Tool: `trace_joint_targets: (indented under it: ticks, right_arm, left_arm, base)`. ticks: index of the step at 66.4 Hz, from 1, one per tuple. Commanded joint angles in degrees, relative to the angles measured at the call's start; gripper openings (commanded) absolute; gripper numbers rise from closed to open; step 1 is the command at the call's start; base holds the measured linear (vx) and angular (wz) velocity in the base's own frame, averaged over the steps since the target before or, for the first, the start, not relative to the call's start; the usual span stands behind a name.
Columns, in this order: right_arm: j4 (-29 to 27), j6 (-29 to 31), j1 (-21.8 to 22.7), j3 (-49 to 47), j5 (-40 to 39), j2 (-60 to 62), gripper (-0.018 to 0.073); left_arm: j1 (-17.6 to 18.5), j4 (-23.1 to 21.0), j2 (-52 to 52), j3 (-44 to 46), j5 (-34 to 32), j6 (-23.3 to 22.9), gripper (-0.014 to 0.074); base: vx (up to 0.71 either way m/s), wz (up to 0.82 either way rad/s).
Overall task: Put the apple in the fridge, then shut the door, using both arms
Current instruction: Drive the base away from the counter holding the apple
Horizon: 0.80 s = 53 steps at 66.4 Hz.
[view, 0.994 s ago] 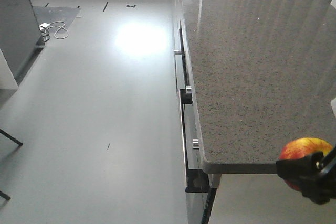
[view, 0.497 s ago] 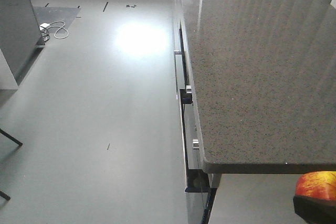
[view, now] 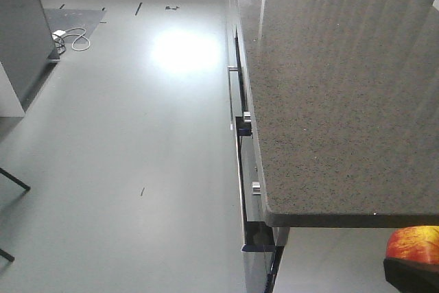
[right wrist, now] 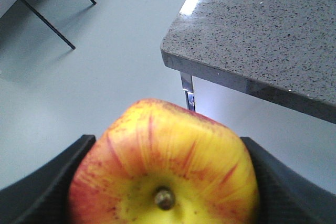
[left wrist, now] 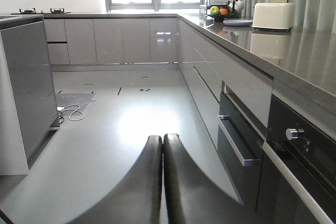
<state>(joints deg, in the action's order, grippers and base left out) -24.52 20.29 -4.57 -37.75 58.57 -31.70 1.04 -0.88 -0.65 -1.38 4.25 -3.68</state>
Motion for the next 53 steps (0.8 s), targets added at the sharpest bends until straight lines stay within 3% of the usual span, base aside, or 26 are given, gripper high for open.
trace_joint_targets:
  ticks: [1,28,53]
  right_arm:
    - [-1.68,0.61,0.0,-1.42,-3.1,-0.09,0.0119]
    - [-1.68,0.66,0.0,-1.42,-3.09,-0.09,0.0119]
    - [-1.68,0.65,0.0,-1.42,-3.04,-0.09,0.0119]
  left_arm:
    - [0.05,-0.32,-0.85,0.99,-4.25,-0.02,-0.0006]
    - [0.05,-0.32,-0.85,0.99,-4.25,-0.02,-0.0006]
    - [0.05,-0.32,-0.85,0.99,-4.25,-0.02,-0.0006]
  base:
    - [0.0,0.01]
    - [-0.03,0.13]
    - [-0.04,0.4]
